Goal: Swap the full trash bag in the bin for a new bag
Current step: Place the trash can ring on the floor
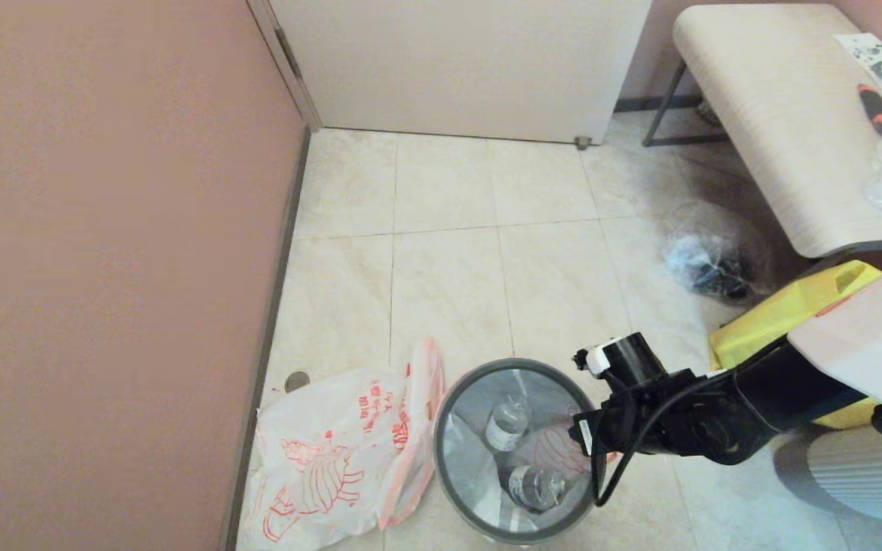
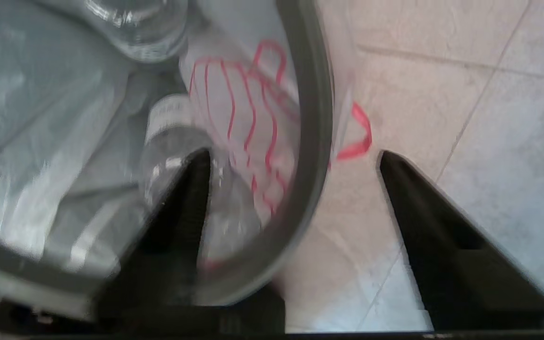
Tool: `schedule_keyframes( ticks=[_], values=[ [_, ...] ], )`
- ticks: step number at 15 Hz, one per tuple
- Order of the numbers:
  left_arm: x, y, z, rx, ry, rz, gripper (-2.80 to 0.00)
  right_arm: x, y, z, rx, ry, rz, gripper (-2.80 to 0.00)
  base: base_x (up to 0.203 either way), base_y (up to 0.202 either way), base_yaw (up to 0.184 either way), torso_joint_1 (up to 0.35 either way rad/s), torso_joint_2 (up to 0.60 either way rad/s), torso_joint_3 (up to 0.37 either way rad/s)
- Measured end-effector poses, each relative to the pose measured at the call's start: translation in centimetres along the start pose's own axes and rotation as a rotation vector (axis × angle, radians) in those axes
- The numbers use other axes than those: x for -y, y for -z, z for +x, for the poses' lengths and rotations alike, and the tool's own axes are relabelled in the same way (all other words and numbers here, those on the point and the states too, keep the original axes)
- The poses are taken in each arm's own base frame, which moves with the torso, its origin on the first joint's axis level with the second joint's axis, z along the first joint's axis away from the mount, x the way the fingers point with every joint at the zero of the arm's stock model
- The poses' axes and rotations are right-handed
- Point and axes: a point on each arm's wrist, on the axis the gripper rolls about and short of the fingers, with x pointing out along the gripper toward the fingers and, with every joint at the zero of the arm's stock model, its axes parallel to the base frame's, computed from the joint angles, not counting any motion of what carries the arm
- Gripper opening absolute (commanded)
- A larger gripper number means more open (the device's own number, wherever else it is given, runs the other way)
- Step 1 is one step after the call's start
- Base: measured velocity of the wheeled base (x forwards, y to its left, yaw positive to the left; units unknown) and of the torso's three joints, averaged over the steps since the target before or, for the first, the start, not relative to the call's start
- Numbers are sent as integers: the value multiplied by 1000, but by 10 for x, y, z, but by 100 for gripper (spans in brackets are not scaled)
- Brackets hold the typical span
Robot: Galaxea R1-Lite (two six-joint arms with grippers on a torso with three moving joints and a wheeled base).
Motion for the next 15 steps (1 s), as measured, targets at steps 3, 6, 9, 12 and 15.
schedule_keyframes(
  ticks=[3, 6, 9, 12, 15],
  values=[
    [0, 0, 0, 0, 0, 0, -280, -2, -3, 8, 8, 31, 0, -280, 0, 0, 0, 0, 0, 0],
    [0, 0, 0, 0, 0, 0, -280, -4, -6, 8, 21, 53, -3, -280, 0, 0, 0, 0, 0, 0],
    [0, 0, 0, 0, 0, 0, -280, -4, -7, -1, 33, 62, -6, -280, 0, 0, 0, 0, 0, 0],
    [0, 0, 0, 0, 0, 0, -280, -6, -7, -18, 36, 53, -15, -280, 0, 0, 0, 0, 0, 0],
    [0, 0, 0, 0, 0, 0, -280, -7, -9, -41, 36, 43, -18, -280, 0, 0, 0, 0, 0, 0]
  ],
)
